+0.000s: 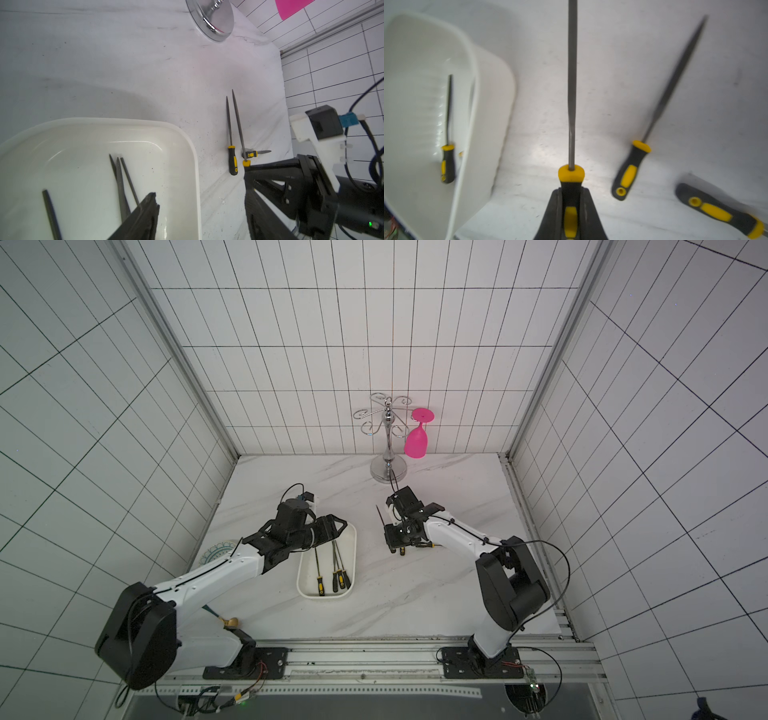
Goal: Put the file tool into the storage box
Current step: Pick up the file tool from the center of the board, then place the file tool in the storage box.
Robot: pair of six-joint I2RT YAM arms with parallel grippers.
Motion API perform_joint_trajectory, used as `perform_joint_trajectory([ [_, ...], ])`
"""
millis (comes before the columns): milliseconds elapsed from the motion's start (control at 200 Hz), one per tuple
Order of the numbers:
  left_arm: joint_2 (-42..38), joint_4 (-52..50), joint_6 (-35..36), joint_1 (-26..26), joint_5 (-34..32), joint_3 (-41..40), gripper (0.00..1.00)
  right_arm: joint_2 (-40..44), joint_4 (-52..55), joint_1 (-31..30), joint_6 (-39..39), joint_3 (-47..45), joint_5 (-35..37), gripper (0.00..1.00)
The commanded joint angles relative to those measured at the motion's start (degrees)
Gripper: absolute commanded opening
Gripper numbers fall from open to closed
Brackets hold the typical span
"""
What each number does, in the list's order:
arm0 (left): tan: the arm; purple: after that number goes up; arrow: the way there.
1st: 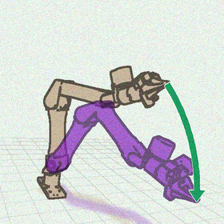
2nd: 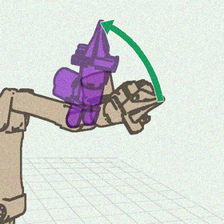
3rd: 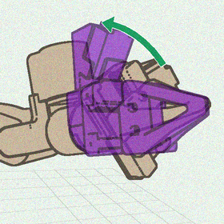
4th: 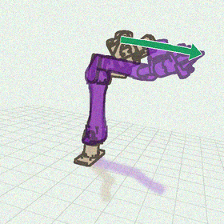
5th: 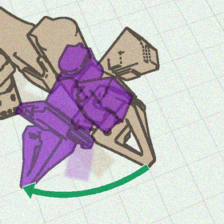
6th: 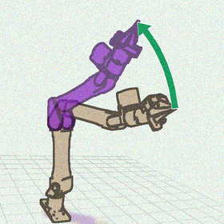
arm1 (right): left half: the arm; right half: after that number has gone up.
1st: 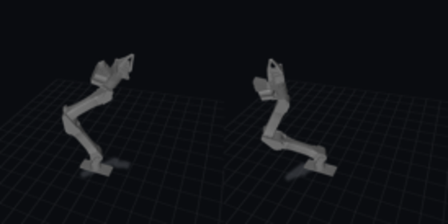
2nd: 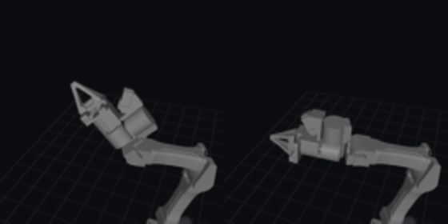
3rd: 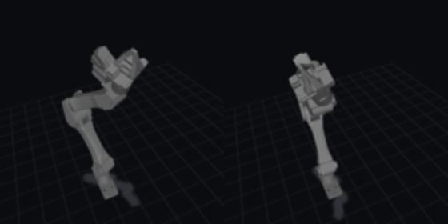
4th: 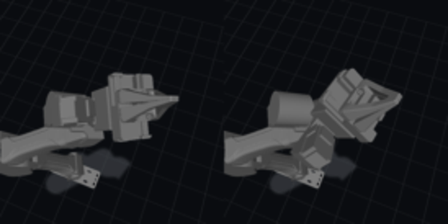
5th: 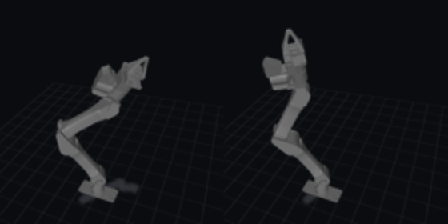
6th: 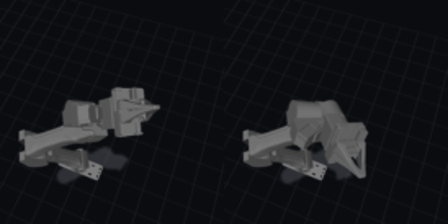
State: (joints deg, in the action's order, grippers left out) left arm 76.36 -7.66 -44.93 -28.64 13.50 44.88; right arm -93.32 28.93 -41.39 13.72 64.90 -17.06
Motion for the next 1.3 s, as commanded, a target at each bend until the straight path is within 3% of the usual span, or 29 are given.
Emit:
perform_joint_trajectory([
  [0, 2.1, 6.6, -2.7, -0.9, 2.9, -0.1, 0.68, 2.5, 1.1, -5.3, -6.0, -0.1, -6.7, 0.0],
  [305, 5.4, 7.3, -2.8, -2.7, 2.7, 2.0, 0.66, 3.2, 3.9, -8.2, -8.6, 4.7, -6.1, 0.0],
  [330, 5.5, 7.3, -2.8, -2.7, 2.8, 2.1, 0.62, 3.4, 3.9, -8.2, -8.5, 4.8, -5.8, 0.0],
  [430, 5.7, 7.3, -2.7, -2.7, 2.9, 2.4, 0.22, 4.3, 3.7, -8.2, -8.6, 5.3, -5.2, 0.0],
  [465, 5.6, 7.4, -2.8, -2.7, 3.0, 2.4, 0.13, 4.5, 3.7, -8.2, -8.6, 5.2, -4.9, 0.0],
  [605, 5.2, 7.7, -2.9, -2.7, 2.9, 2.4, 0.0, 5.4, 3.2, -8.2, -8.5, 5.0, -4.4, 0.0],
  [685, 5.0, 7.5, -3.0, -2.7, 3.2, 2.2, 0.0, 5.8, 3.1, -8.2, -8.4, 5.1, -4.3, 0.01],
  [735, 4.6, 7.2, -3.1, -2.6, 3.3, 2.1, 0.0, 5.9, 3.0, -8.2, -8.1, 5.2, -4.1, 0.06],
  [785, 3.8, 6.6, -3.0, -2.5, 3.5, 2.0, 0.0, 6.2, 2.9, -8.1, -7.7, 5.5, -3.7, 0.17],
  [840, 2.3, 5.6, -2.7, -2.3, 3.5, 1.8, 0.0, 6.6, 2.6, -8.2, -7.3, 5.6, -3.1, 0.38],
  [930, -1.0, 2.7, -1.5, -1.5, 2.4, 1.7, 0.0, 7.6, 1.9, -8.2, -6.9, 5.2, -2.3, 0.5],
  [1115, -8.3, -8.2, 3.9, 0.3, -6.6, 1.4, 0.0, 8.3, 0.3, -7.8, -6.0, 3.6, -1.2, 0.52],
  [1294, -9.1, -18.6, 8.6, 0.4, -15.1, 0.7, 0.0, 6.5, 0.3, -6.7, -3.8, 3.6, 3.2, 0.53],
])
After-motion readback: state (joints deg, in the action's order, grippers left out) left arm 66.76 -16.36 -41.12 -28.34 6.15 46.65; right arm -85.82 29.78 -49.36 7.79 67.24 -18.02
